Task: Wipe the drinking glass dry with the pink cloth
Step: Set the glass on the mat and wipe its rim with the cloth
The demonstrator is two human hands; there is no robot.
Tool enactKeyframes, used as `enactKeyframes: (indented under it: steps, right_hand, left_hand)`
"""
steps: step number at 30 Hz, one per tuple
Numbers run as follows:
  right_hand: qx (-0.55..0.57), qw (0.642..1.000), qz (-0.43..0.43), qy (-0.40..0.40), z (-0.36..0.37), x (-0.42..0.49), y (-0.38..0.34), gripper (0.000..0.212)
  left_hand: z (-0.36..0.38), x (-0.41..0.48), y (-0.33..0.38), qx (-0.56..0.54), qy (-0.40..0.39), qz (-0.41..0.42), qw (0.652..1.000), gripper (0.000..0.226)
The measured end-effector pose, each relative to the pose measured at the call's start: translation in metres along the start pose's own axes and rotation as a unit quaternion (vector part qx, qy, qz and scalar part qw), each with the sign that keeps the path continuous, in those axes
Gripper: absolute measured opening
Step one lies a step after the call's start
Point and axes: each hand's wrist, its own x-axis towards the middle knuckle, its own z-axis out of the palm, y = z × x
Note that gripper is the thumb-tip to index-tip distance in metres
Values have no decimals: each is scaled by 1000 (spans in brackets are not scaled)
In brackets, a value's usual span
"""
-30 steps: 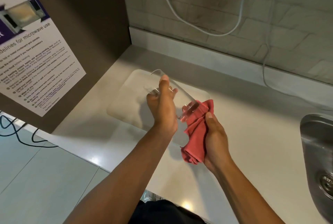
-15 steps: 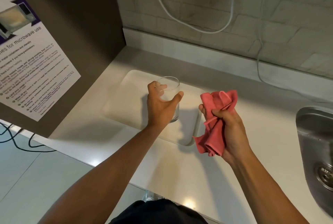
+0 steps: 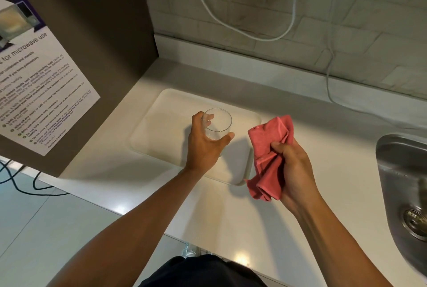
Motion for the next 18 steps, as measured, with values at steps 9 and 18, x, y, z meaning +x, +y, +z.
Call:
enactKeyframes:
  steps: [9, 18]
  right_hand:
    - [-37, 998, -29, -36, -6, -2, 1, 33]
    - [-124, 972, -133, -149, -7, -6, -1, 73]
  left_hand:
    - [-19, -24, 23, 68, 34, 52, 996, 111]
    - [-55, -54, 91, -16, -251, 124, 960, 46]
